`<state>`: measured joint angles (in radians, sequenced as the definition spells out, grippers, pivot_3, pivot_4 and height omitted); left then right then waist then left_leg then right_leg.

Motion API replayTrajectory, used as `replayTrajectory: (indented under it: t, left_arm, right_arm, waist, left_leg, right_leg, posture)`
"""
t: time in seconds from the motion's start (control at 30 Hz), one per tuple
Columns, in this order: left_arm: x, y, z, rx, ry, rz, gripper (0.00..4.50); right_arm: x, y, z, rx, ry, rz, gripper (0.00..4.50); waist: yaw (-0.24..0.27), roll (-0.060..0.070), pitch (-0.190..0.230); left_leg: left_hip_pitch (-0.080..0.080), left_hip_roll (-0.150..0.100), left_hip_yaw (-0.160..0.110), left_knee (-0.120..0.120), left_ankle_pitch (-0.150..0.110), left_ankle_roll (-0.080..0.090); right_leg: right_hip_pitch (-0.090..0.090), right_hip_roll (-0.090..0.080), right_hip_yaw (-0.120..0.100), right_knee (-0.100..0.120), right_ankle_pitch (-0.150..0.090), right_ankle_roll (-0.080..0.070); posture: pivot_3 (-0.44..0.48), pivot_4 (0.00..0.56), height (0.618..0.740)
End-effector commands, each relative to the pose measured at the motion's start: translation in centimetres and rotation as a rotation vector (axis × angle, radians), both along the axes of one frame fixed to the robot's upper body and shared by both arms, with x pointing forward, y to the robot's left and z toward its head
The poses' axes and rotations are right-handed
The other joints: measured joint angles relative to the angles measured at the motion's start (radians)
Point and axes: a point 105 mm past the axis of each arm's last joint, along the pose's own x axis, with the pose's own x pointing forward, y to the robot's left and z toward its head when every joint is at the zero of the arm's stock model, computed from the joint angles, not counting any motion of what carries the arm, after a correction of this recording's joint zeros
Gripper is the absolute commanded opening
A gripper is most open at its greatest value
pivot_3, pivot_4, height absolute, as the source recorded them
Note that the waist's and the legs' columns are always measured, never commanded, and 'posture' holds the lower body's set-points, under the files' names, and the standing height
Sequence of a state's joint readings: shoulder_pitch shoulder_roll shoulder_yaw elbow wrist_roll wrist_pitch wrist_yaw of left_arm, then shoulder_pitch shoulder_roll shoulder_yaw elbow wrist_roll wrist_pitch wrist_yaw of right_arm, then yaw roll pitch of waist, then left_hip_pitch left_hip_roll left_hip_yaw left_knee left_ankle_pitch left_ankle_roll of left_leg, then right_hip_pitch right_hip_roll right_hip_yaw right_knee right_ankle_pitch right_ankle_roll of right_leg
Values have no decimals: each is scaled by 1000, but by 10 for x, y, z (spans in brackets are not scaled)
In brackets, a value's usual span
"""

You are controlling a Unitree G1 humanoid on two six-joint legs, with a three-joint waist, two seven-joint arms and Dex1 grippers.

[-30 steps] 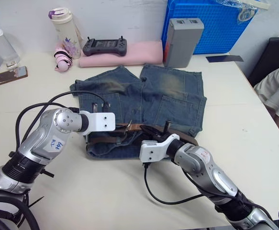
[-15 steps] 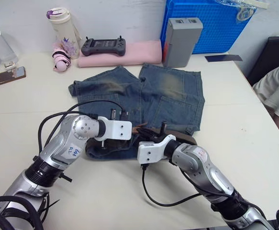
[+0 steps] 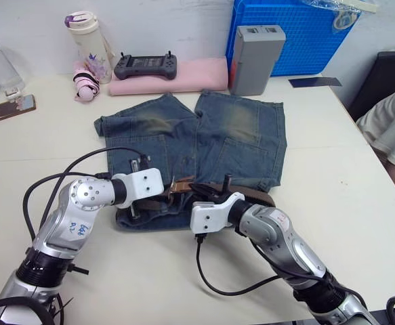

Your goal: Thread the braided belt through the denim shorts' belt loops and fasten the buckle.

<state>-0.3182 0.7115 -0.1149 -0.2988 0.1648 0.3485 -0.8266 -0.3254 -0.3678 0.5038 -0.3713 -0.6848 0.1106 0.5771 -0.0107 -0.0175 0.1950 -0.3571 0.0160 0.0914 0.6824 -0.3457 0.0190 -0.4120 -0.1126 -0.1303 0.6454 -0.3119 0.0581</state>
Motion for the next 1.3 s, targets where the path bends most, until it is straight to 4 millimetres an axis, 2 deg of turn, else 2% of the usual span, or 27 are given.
replayTrajectory:
  t: [0.03,0.27,0.4,0.67,0.93,1.1,1.3]
  left_arm:
    - [-5,4,2,-27,-56,9,0]
    - [-11,6,0,-42,-133,17,0]
    - [-10,15,8,-20,-199,35,0]
    - [-10,29,13,-16,-220,66,0]
    - [-8,56,27,-69,-236,197,0]
    - [-10,57,28,-57,-238,197,0]
    - [-21,52,16,133,-212,51,0]
  right_arm:
    - [1,-3,4,19,-11,-20,65]
    - [1,-4,4,26,-2,-26,65]
    - [1,-4,4,32,3,-33,65]
    - [1,-1,4,49,12,-38,65]
    - [1,-2,3,53,20,-49,65]
    - [0,0,2,53,24,-48,65]
    - [1,-1,3,53,23,-48,65]
  waist:
    - [0,0,0]
    - [-1,0,0]
    - [-7,0,0]
    - [-17,0,0]
    - [-17,0,0]
    - [-16,0,0]
    - [-17,0,0]
  left_leg:
    - [0,0,0,0,0,0]
    - [0,0,0,0,0,0]
    - [0,0,0,0,0,0]
    - [0,0,0,0,0,0]
    - [0,0,0,0,-1,0]
    - [0,0,0,0,-1,0]
    - [0,0,0,0,-1,0]
  right_leg:
    - [0,0,0,0,0,0]
    - [0,0,0,0,0,0]
    - [0,0,0,0,0,0]
    - [0,0,0,0,0,0]
    - [0,-1,0,0,0,0]
    - [0,-1,0,0,0,0]
    - [0,-1,0,-1,0,0]
  posture:
    - [0,150,728]
    - [0,150,728]
    - [0,150,728]
    - [0,150,728]
    - [0,150,728]
    - [0,150,728]
    - [0,150,728]
